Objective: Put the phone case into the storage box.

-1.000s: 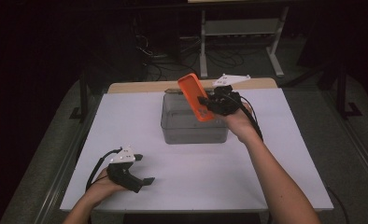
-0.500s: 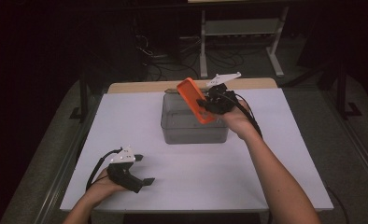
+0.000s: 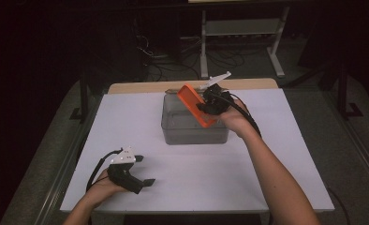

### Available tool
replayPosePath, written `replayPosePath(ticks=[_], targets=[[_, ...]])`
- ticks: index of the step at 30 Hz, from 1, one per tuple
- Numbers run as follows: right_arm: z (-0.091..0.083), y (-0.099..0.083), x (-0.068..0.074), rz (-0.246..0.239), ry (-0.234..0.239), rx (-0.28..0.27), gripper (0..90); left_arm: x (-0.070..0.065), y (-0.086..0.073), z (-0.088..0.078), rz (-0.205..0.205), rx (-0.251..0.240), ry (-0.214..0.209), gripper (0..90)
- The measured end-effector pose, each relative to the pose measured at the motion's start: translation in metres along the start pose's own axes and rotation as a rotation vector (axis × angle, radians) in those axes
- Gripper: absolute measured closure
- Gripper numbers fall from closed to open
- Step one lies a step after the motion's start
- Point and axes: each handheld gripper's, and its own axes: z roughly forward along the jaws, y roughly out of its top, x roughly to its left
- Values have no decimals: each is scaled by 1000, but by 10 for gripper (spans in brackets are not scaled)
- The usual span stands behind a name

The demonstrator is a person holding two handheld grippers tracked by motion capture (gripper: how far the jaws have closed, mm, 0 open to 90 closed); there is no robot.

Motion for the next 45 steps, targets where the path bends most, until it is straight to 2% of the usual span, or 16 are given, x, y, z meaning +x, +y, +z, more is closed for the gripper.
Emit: replayPosePath(ticks=[14,20,33,45], targets=[[14,6,-2,-18,6,118,789,0,0,0,4,2,-3,0],[22,6,-2,-43,-7,168,789,-1,0,0,6,1,-5,0],[40,8,-3,-70,-11,251,789,-1,0,0,2,2,-4,0],[55,5,-6,-70,9,318,789,-1,0,0,5,1,-5,0]])
